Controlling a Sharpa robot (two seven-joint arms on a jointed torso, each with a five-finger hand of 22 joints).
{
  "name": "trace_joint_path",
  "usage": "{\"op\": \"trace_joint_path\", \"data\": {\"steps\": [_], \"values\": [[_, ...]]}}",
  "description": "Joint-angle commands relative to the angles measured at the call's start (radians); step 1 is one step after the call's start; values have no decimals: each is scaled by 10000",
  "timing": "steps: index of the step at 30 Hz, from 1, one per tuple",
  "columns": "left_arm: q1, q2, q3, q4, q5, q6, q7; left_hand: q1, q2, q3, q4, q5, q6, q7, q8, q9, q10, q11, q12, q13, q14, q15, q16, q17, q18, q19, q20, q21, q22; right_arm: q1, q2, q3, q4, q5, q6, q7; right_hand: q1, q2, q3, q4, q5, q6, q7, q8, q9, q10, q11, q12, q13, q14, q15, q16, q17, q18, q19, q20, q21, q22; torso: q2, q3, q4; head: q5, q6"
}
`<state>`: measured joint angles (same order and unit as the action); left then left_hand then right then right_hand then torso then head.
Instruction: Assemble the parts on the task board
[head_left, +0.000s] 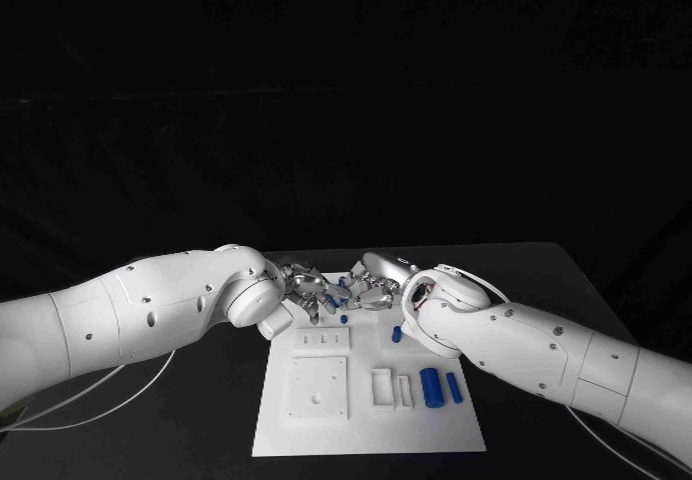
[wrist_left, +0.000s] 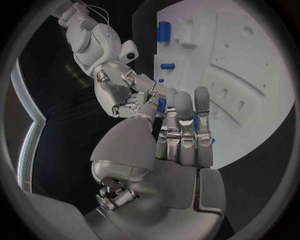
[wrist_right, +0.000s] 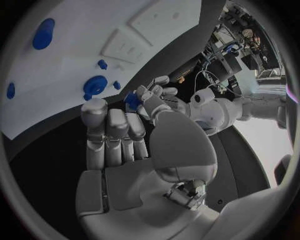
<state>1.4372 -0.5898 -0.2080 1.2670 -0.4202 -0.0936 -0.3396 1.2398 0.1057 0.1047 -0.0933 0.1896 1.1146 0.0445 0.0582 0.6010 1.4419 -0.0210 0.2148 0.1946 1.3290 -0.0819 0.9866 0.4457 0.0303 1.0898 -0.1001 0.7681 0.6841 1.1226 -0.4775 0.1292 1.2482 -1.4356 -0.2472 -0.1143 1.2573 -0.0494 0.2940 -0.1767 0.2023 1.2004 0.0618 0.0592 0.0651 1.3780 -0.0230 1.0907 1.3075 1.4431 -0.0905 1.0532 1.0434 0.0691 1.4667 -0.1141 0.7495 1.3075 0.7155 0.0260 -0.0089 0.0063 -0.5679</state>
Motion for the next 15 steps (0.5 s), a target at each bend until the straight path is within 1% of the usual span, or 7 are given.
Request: {"op": "trace_joint_path", "data": {"steps": [1,3,5,6,8,13,15], "values": [[20,22,20,41,65,142,297,-20,138,233,-262,207,6,-78,74,152,34,-10,-86,-77,-75,8,63,-11,67,-82,-10,-44,57,-14,20,-12,16,15,232,51,-29,98,-37,-17,60,55,12,34,15,-6,-53,-52,265,46,-38,-49,-4,141,560,-4,32,554,-2,-1,6,-1,2],[20,17,20,43,74,143,310,-31,172,405,-430,316,-14,-59,78,230,57,-7,-115,-120,-74,5,74,-11,75,-92,-11,-38,99,-14,20,-12,9,14,241,49,-29,98,-37,-17,60,55,12,34,15,-6,-53,-52,265,46,-38,-49,-4,141,560,-4,32,554,-2,-3,4,3,-1],[20,14,20,43,79,137,320,82,253,750,-608,-329,-20,-37,81,290,67,-11,-150,-158,-72,-5,83,-9,85,-94,-24,-24,131,-14,20,-12,4,14,247,49,-29,98,-37,-17,60,55,12,34,15,-6,-53,-52,265,46,-38,-49,-4,141,560,-4,32,554,0,-2,4,4,-3],[20,12,20,42,82,129,328,-15,198,1003,-656,-437,-18,-30,81,341,89,-7,-166,-183,-72,3,89,-7,88,-101,-21,-14,158,-15,20,-12,0,14,251,50,-29,98,-37,-17,60,55,12,34,15,-6,-53,-52,265,46,-38,-49,-4,141,560,-4,32,554,0,-2,4,4,-3],[20,8,21,39,86,115,342,-292,-8,1564,-708,-414,49,-55,98,517,165,-27,-178,-226,-63,-6,112,0,99,-111,-20,5,228,-18,22,-12,-8,14,255,54,-29,98,-37,-17,60,55,12,34,15,-6,-53,-52,265,46,-38,-49,-4,141,560,-4,32,554,-1,1,3,9,-7],[20,1,21,38,91,77,366,-487,-168,2115,-656,-400,279,-112,92,889,299,-76,-163,-239,-39,-44,193,37,88,-97,-57,32,333,-33,21,-13,-17,14,242,63,-29,98,-37,-17,60,55,12,34,15,-6,-53,-52,265,46,-38,-49,-4,141,560,-4,32,554,6,6,1,18,-24],[20,1,21,37,92,67,366,-546,-234,2309,-645,-326,349,-128,81,1037,354,-96,-141,-222,-25,-62,245,65,88,-80,-76,47,391,-38,20,-13,-21,14,216,64,-63,93,-38,-33,85,32,18,29,11,-26,-50,-98,246,45,-37,-66,-10,146,557,-3,6,535,7,7,2,19,-23]]}}
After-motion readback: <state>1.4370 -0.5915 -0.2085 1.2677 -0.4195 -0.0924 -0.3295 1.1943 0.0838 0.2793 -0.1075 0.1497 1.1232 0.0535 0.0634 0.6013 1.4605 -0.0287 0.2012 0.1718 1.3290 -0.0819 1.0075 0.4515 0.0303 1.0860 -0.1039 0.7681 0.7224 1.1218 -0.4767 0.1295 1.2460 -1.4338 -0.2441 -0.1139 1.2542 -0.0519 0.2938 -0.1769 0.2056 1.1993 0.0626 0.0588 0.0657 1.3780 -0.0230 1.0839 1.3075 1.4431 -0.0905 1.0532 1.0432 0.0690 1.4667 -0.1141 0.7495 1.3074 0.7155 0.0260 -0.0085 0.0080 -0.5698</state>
